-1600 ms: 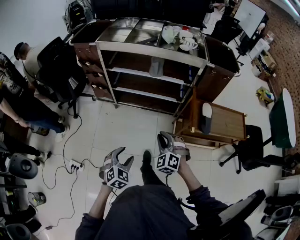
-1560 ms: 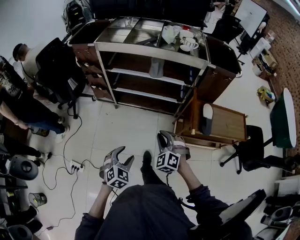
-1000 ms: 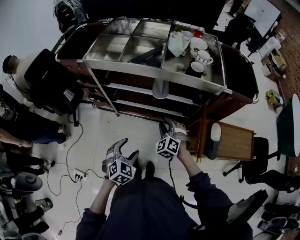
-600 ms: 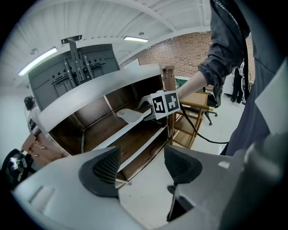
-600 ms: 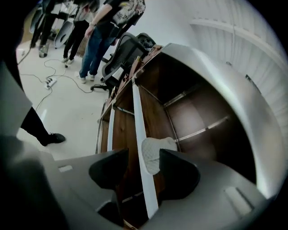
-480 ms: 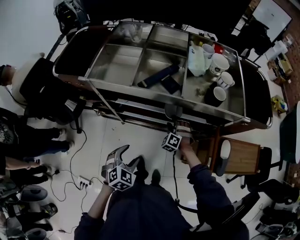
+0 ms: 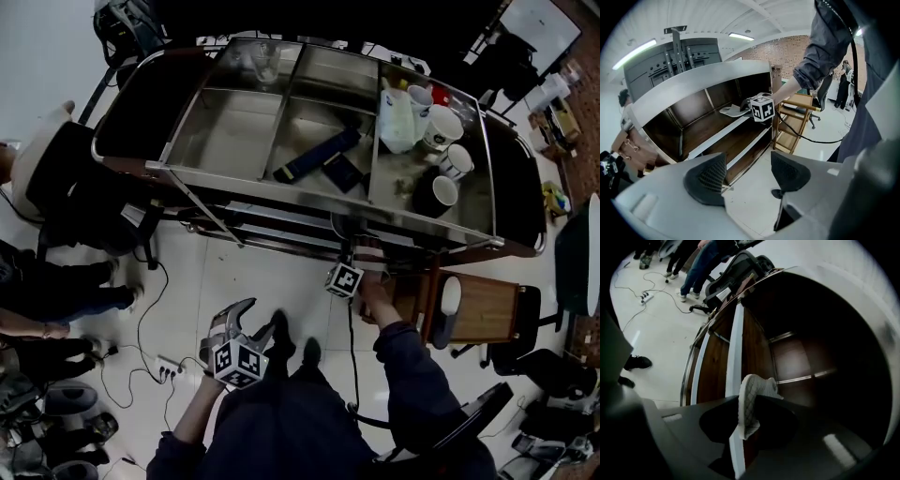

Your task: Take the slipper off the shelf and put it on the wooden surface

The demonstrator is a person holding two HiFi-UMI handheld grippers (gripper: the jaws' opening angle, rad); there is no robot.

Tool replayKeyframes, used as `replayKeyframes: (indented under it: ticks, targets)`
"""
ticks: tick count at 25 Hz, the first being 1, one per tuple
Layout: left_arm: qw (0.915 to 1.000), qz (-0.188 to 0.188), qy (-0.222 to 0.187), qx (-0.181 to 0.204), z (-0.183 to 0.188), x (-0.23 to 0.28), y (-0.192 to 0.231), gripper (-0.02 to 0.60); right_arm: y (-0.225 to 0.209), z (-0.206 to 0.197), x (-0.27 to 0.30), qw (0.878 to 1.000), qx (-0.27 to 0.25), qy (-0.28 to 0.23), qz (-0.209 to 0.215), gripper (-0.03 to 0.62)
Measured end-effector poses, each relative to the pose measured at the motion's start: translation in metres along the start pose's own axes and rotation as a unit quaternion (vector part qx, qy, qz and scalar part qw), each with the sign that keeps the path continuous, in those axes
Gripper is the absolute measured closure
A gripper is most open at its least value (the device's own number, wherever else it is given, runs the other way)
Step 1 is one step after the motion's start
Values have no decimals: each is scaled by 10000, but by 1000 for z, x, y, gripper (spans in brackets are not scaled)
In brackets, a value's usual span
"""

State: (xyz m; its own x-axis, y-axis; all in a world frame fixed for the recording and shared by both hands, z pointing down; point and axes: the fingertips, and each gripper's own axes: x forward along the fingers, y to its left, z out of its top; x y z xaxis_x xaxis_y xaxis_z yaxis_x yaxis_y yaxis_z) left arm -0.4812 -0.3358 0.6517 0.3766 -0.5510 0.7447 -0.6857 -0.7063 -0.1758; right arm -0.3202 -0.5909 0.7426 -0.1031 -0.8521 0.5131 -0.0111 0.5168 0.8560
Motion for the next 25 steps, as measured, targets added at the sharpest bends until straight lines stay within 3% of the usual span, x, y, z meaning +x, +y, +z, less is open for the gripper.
replayKeyframes:
  ticks: [6,12,20,25]
  targets:
    - [9996,-15,-227,159,26,1,-40,268,-38,-3,-85,9964,471,-567,-430,528]
    - [9983,24,-440,372,67,-4,-138,275,-34,-47,-212,9896,598,-1119,-675,528]
    - [9969,477,-581,222,119,-8,-329,275,39,-189,-386,9831,590,-1623,-617,528]
    - [9949,443,-837,345,155,-19,-427,275,71,-282,-455,9871,658,-1323,-623,528]
